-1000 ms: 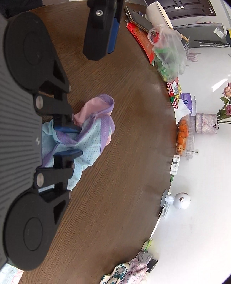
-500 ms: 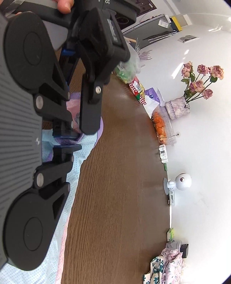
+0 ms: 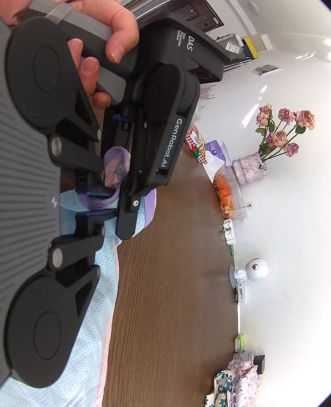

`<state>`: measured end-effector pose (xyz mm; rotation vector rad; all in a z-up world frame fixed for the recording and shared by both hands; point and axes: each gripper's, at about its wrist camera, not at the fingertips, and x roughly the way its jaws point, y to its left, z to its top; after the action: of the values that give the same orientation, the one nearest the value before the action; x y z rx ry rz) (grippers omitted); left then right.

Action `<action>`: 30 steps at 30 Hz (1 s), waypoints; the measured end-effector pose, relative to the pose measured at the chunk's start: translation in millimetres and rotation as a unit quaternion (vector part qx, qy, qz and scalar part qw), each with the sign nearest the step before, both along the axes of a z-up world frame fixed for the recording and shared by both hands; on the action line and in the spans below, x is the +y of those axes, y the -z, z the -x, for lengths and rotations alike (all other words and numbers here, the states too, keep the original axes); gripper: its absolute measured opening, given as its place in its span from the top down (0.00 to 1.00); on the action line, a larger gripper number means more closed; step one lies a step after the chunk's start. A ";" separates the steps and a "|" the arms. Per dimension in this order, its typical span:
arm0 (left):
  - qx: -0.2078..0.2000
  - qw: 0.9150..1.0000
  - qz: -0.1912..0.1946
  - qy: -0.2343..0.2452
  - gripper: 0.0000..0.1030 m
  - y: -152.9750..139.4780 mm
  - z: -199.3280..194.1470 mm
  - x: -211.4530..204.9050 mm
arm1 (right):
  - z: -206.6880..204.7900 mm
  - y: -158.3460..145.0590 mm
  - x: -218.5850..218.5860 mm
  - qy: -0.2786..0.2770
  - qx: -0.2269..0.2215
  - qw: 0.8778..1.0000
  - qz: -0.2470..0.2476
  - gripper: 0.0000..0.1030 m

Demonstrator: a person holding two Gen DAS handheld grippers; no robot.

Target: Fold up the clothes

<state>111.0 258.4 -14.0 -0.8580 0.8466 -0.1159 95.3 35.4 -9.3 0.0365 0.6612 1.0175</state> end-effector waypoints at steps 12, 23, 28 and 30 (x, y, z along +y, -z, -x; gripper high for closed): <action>-0.011 0.997 -0.082 -0.006 0.87 -30.3 5.3 -9.5 | 6.1 -9.0 -64.5 0.019 -0.023 1.000 0.007 0.49; -0.031 0.960 -0.260 0.101 0.88 -73.2 -27.1 -132.5 | -8.8 -1.8 -146.8 0.100 -0.002 0.995 0.002 0.48; 0.003 0.943 -0.298 0.149 0.87 -45.8 -45.1 -190.5 | -10.1 2.8 -166.1 0.106 0.003 0.994 -0.008 0.47; 0.012 0.941 -0.302 0.153 0.85 -38.6 -45.9 -200.6 | -10.6 3.8 -173.8 0.109 0.004 0.994 -0.011 0.47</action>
<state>156.9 57.8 24.7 -0.1487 0.9634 -0.1074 105.9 -138.4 -13.2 0.1302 0.6391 0.8137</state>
